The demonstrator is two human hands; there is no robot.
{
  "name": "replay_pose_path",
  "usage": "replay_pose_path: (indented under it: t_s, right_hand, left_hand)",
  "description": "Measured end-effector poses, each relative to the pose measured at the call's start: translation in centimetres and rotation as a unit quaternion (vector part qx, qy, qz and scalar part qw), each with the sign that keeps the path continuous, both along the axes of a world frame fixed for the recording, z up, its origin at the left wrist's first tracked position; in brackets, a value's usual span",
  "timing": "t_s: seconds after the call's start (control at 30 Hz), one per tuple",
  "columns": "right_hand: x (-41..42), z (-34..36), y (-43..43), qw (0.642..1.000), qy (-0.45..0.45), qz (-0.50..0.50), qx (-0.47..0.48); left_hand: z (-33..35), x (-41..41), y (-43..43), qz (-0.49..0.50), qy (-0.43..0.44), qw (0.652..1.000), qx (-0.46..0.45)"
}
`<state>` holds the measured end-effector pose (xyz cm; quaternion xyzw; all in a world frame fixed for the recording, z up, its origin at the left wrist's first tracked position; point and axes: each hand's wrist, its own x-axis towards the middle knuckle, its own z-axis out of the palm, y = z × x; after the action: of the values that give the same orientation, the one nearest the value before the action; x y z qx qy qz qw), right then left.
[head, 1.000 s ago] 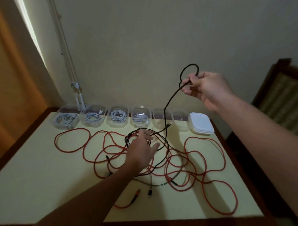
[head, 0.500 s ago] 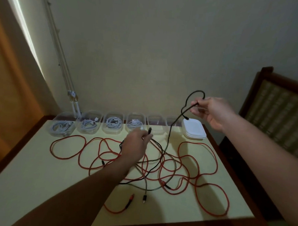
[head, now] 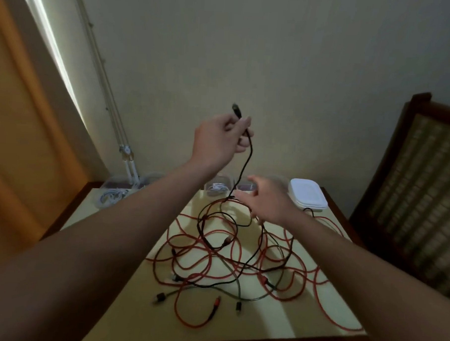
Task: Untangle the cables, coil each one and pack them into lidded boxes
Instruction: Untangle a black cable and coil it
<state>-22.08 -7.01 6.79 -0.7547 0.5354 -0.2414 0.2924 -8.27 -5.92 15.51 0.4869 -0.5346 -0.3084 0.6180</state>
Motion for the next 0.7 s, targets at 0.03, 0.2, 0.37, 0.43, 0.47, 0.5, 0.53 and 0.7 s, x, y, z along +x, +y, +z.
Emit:
replay_pose_path:
  t_s: [0.03, 0.2, 0.37, 0.43, 0.47, 0.5, 0.53, 0.7]
  right_hand:
    - [0.9, -0.2, -0.3, 1.0, -0.011, -0.008, -0.003]
    - [3.1, -0.7, -1.6, 0.994, -0.098, -0.034, 0.04]
    - [2.6, 2.1, -1.7, 0.977, -0.203, -0.065, 0.025]
    - [2.1, 3.7, -2.0, 0.96, -0.264, -0.074, 0.052]
    - [1.9, 4.5, -2.2, 0.951, -0.293, -0.078, 0.068]
    - [1.6, 5.3, -2.4, 0.941, -0.319, -0.078, 0.087]
    - [1.3, 6.1, -2.5, 0.931, -0.341, -0.076, 0.107]
    - [-0.7, 8.1, -2.8, 0.878, -0.445, -0.06, 0.164]
  left_hand:
    - [0.6, -0.1, 0.1, -0.007, 0.007, 1.0, -0.003]
    - [1.9, 0.7, 0.7, -0.023, 0.071, 0.997, -0.023]
    - [-1.5, 2.1, 0.5, 0.014, 0.012, 0.999, 0.044]
    - [-4.6, 2.5, 0.2, -0.007, -0.079, 0.992, 0.1]
    - [-6.1, 2.5, 0.0, -0.031, -0.147, 0.981, 0.127]
    - [-7.8, 2.5, -0.1, -0.055, -0.211, 0.965, 0.147]
    - [-9.3, 2.3, -0.2, -0.074, -0.26, 0.949, 0.159]
    - [-14.4, 1.4, -1.0, -0.08, -0.322, 0.929, 0.163]
